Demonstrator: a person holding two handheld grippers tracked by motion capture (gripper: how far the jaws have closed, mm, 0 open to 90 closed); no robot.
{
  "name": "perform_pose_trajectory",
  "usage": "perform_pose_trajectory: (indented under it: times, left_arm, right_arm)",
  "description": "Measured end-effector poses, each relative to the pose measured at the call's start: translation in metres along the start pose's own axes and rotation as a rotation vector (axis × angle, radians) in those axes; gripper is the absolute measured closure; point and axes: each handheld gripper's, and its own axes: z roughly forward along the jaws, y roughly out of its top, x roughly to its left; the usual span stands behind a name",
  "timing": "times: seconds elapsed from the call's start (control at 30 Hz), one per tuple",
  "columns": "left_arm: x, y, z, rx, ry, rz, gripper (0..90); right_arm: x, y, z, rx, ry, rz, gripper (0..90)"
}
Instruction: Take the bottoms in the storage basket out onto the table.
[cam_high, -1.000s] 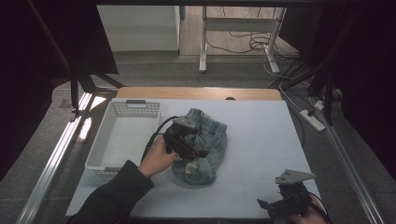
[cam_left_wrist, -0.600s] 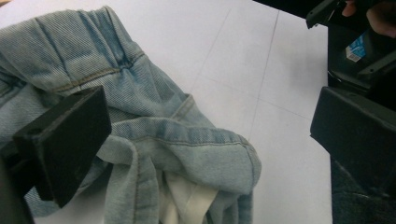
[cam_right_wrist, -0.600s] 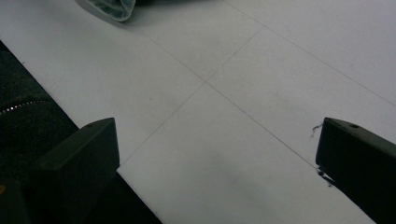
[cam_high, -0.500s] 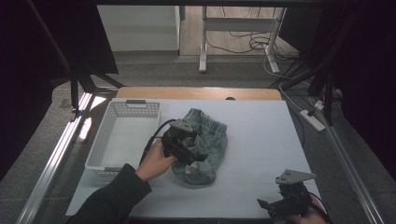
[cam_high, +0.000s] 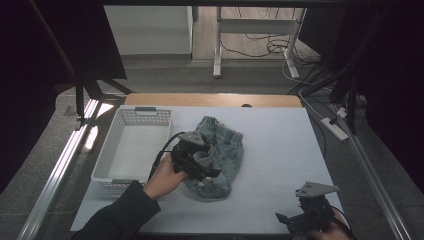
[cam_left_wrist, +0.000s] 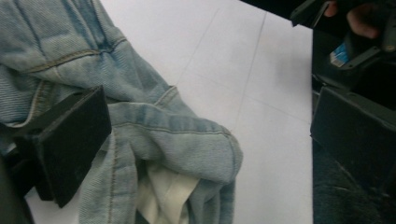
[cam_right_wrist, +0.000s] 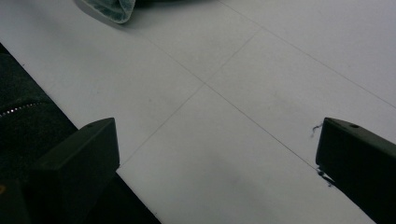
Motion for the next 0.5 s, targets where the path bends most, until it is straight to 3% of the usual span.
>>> perform_pose_trajectory:
  times: [0.5]
  left_arm:
    - [-0.011, -0.008, -0.004, 0.004, -0.021, 0.013, 0.0]
  right_arm:
    - [0.001, 0.000, 0.000, 0.001, -0.002, 0.000, 0.1]
